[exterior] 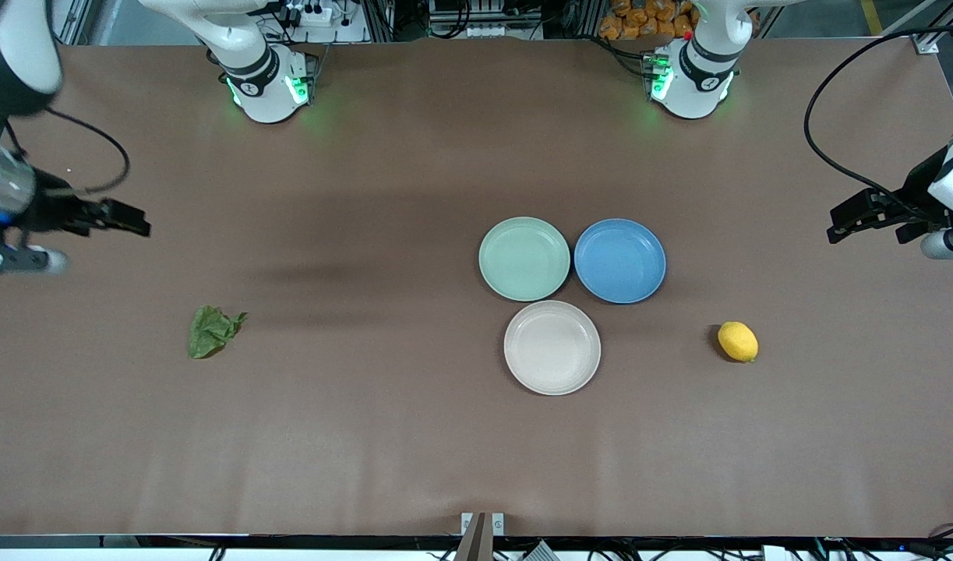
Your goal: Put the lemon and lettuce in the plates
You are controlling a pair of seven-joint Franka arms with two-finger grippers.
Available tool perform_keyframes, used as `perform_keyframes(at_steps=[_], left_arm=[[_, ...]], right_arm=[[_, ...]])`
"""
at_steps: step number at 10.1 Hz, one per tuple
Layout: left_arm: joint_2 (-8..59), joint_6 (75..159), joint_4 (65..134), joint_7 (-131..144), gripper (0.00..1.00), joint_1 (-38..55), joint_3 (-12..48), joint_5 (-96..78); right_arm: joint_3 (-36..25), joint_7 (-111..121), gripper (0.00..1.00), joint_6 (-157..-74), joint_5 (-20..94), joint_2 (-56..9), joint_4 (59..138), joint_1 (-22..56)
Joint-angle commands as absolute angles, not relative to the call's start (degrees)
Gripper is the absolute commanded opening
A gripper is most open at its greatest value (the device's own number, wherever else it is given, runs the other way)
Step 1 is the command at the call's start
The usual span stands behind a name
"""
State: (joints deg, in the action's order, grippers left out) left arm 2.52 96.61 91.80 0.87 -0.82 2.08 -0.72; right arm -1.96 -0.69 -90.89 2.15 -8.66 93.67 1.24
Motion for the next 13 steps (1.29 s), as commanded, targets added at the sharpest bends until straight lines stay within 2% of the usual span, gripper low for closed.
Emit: perform_keyframes(at_steps=[1,7,9,11,13], left_arm=[[2.02,96.15,91.58,-0.79,1.0,-1.14,2.2,0.18],[2.02,96.15,91.58,-0.53,1.0,-1.23,2.2,0.17],[2.11,96.15,91.58,-0.44,1.0,-1.23,2.2,0.18],[2.11,96.15,91.58,-0.7,1.0,-1.23,2.11,0.18],[2.11,96.15,91.58,-0.44,1.0,-1.23,2.2,0.18]], right_arm=[[-1.67,-0.18,1.0,-94.03,2.2,-16.67,92.46,0.62],[-1.76,-0.09,1.0,-103.61,1.93,-29.16,92.55,-3.07],[-1.76,-0.09,1.0,-109.91,1.93,-33.56,94.2,-3.77],[-1.76,-0.09,1.0,-116.78,1.93,-33.14,99.21,-3.87],[-1.76,-0.09,1.0,-119.52,1.93,-34.1,99.75,-4.92]])
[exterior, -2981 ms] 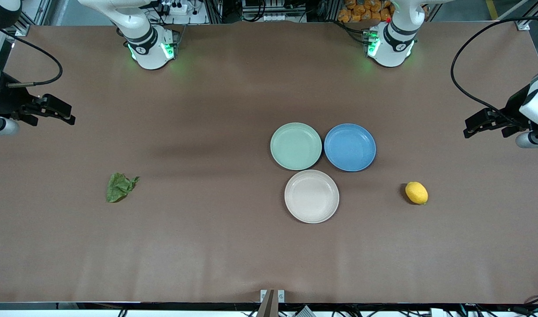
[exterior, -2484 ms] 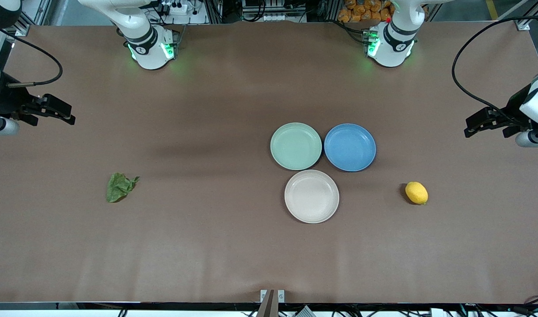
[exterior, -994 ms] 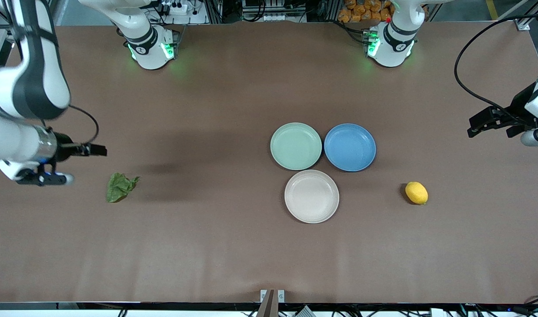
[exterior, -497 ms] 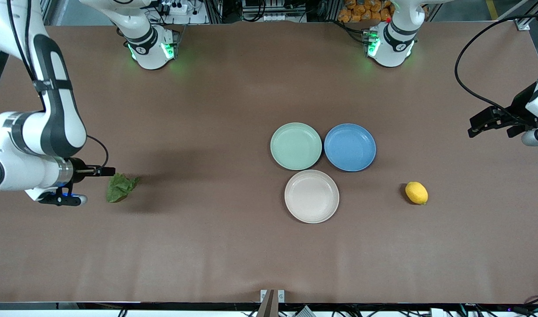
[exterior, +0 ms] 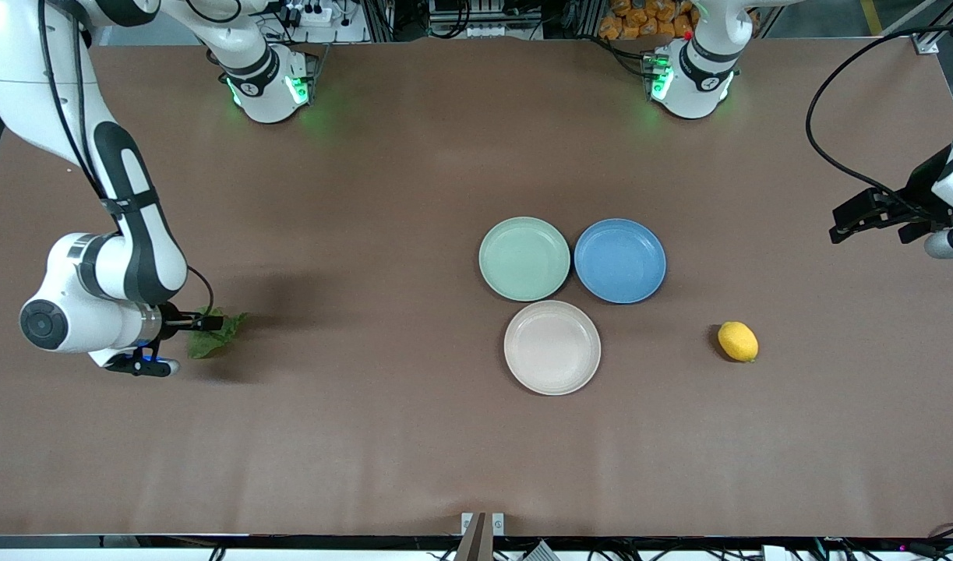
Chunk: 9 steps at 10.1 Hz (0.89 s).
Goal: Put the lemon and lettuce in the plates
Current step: 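Grasp the lettuce leaf with the right gripper and lift it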
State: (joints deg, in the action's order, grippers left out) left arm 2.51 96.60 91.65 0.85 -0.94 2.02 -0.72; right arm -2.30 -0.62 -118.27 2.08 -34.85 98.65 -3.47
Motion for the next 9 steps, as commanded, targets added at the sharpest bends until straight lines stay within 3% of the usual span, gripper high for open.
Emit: perform_keyframes(at_steps=[1,5,6,9], left_arm=[[2.2,96.15,91.58,-0.44,1.0,-1.23,2.11,0.18],[2.29,96.15,91.58,-0.7,1.0,-1.23,2.2,0.26],[2.29,96.15,91.58,-0.62,1.0,-1.14,2.2,0.35],[2.55,96.24,91.67,-0.26,1.0,-1.4,2.11,0.44]], right_arm=[[-1.76,-0.09,1.0,-119.62,1.93,-34.36,99.76,-5.27],[-1.67,-0.09,0.86,-123.31,2.02,-35.33,102.3,-5.01],[-1.67,-0.17,0.73,-123.4,2.02,-35.42,102.39,-5.01],[-1.67,-0.18,0.2,-122.88,2.02,-35.33,102.48,-4.57]])
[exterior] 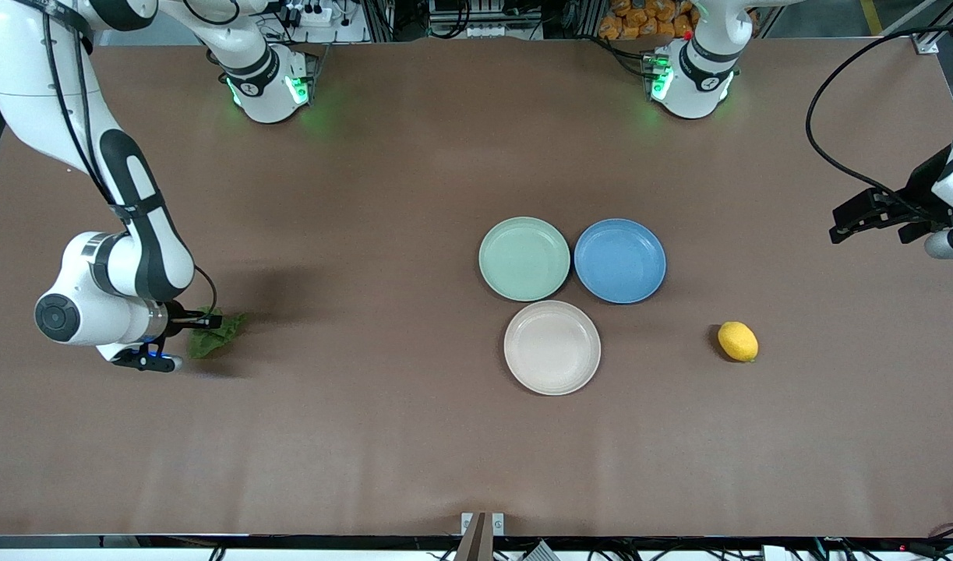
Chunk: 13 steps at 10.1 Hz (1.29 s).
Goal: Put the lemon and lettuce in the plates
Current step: 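Grasp the lettuce leaf with the right gripper and lift it, then carry the lettuce over the green plate while the left gripper reaches the lemon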
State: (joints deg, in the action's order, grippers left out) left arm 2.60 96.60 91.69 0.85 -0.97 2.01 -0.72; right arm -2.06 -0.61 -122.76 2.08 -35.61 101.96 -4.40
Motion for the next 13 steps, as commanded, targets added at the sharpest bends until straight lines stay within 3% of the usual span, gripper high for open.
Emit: perform_keyframes(at_steps=[1,3,7,11,13], left_arm=[[2.64,96.24,91.67,-0.26,1.0,-1.41,2.11,0.35],[2.9,96.33,91.67,-0.35,1.0,-1.41,2.11,0.44],[3.43,96.42,91.58,0.17,1.0,-1.41,2.11,0.26],[3.51,96.59,91.67,0.09,1.0,-1.41,2.11,0.35],[3.52,96.59,91.67,0.09,1.0,-1.41,2.11,0.26]], right_arm=[[-1.67,-0.18,0.11,-122.7,2.02,-35.33,102.48,-4.57],[-1.58,-0.18,0.0,-122.52,2.02,-35.16,102.39,-4.57],[-0.44,-1.75,0.0,-111.4,3.42,-33.41,96.36,-3.26],[-0.53,-8.74,0.0,-99.25,12.2,-31.38,89.67,2.44],[-0.27,-18.67,0.0,-98.7,12.48,-31.29,88.51,7.97]])
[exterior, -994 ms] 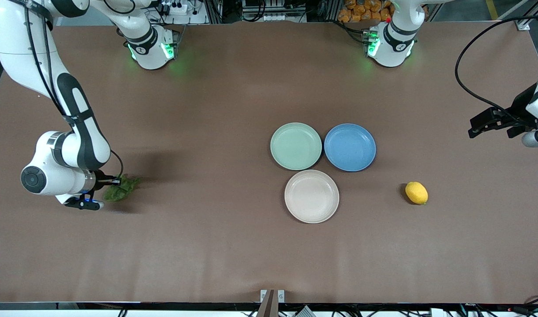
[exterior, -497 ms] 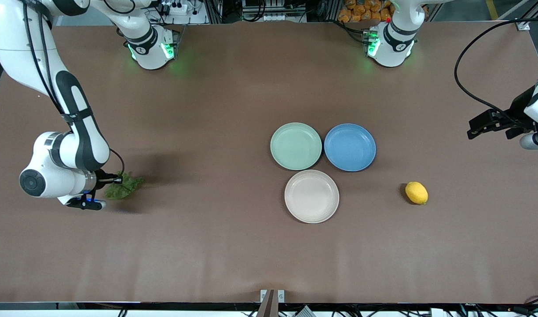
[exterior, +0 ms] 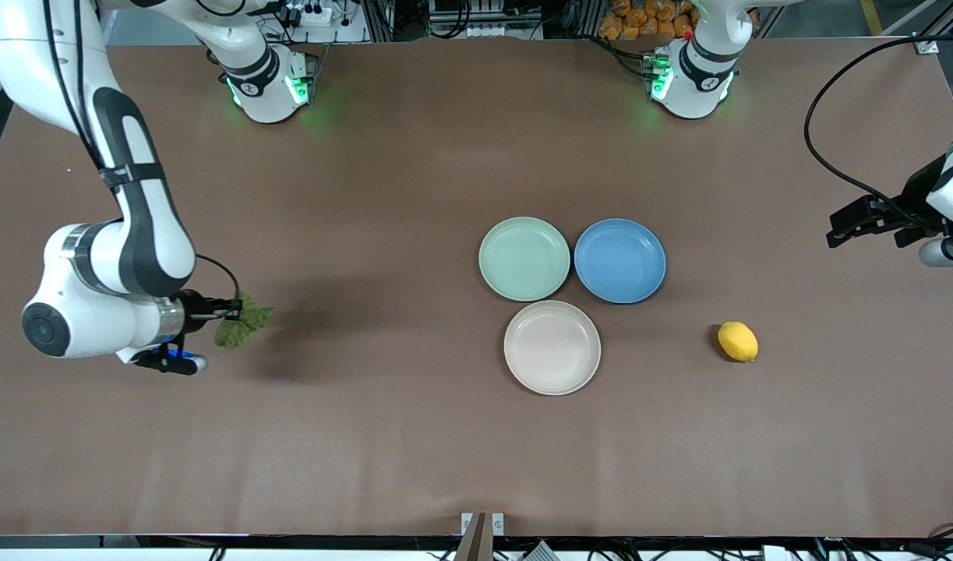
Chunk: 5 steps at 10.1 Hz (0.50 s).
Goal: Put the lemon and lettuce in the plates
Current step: 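Carry the lettuce over the green plate while the left gripper reaches the lemon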
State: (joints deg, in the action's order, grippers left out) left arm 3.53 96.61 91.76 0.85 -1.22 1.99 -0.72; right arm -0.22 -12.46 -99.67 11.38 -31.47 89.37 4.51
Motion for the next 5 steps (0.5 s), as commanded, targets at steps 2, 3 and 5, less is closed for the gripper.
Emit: perform_keyframes(at_steps=[2,3,5], left_arm=[[3.52,96.68,91.67,0.09,1.0,-1.41,2.11,0.26],[3.52,96.68,91.67,0.09,1.0,-1.41,2.11,0.26],[3.52,96.68,91.67,0.17,1.0,-1.41,2.11,0.26]], right_arm=[[2.1,-28.52,0.0,-98.7,15.1,-31.29,86.85,12.11],[3.5,-32.83,0.0,-98.7,16.6,-31.29,85.79,13.43],[5.44,-39.52,0.0,-98.88,16.96,-31.29,84.73,15.98]])
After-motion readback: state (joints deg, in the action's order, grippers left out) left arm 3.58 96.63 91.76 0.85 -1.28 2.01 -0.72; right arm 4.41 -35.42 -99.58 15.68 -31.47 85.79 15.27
